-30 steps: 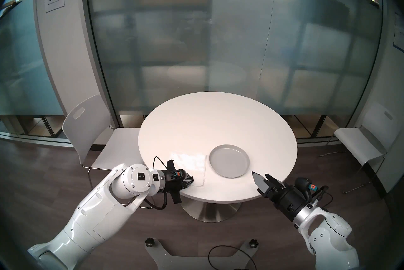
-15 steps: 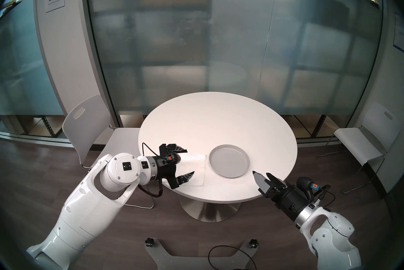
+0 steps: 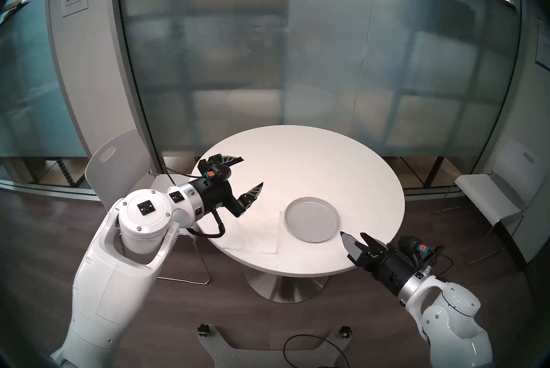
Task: Fold the napkin in half twice and place it beside the plate
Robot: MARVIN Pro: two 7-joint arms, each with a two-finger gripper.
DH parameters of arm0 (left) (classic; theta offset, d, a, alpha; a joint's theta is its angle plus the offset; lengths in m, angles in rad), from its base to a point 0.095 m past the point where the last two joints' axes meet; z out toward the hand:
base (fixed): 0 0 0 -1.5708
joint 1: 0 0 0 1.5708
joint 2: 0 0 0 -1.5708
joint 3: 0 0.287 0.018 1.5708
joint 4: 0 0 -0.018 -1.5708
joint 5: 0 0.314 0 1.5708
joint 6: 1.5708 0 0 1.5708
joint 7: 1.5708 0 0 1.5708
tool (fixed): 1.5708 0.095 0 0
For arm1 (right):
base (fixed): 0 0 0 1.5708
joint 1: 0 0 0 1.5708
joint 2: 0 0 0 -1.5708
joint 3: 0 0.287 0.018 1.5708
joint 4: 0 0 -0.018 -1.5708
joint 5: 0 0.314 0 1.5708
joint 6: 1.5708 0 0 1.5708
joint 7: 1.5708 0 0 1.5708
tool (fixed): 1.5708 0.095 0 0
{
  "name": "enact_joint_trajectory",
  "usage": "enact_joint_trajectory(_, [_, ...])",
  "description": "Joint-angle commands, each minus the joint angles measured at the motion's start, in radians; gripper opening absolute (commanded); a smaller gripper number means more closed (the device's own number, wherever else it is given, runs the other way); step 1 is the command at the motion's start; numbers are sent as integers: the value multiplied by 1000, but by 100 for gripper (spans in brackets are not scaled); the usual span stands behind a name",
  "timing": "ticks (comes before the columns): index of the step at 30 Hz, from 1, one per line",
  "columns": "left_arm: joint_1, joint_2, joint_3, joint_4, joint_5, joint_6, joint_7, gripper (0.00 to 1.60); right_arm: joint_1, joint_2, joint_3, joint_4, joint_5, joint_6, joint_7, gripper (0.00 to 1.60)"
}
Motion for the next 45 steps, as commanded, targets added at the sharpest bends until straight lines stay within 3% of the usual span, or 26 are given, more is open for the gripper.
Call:
enact_joint_trajectory(1, [41,-67,-20,-74,-24,19,61,160,112,36,-35,20,-13,6,-42,160])
enact_joint_trajectory(11, [81,-71,-29,-97,-26,25,90,160,209,80,-94,97,-76,19,-97,158])
enact_joint_trajectory(13, [87,-71,-29,-100,-27,25,93,160,233,77,-112,118,-83,19,-103,147])
enact_joint_trajectory(14, [89,-72,-30,-102,-27,24,95,160,252,78,-123,131,-91,23,-106,112])
enact_joint_trajectory(16, [93,-72,-30,-104,-26,21,98,160,269,78,-142,147,-103,21,-111,102])
enact_joint_trajectory(27, [122,-71,-43,-116,-26,10,112,160,392,63,-229,254,-179,41,-134,105])
enact_joint_trajectory(28, [123,-71,-44,-116,-26,9,113,160,374,60,-224,246,-188,32,-135,104])
enact_joint_trajectory(38, [137,-70,-59,-120,-29,0,121,160,473,32,-253,357,-244,61,-138,106])
enact_joint_trajectory(40, [139,-70,-62,-121,-30,-2,122,160,500,29,-261,383,-250,73,-133,107])
enact_joint_trajectory(42, [141,-69,-64,-122,-30,-6,122,160,578,34,-289,450,-255,105,-125,108])
enact_joint_trajectory(43, [141,-69,-64,-122,-30,-6,122,160,578,34,-289,450,-255,105,-125,108])
enact_joint_trajectory(44, [142,-69,-64,-122,-31,-7,122,160,529,23,-268,419,-268,93,-122,108])
enact_joint_trajectory(45, [142,-69,-65,-123,-32,-8,122,160,553,24,-276,440,-269,102,-118,108])
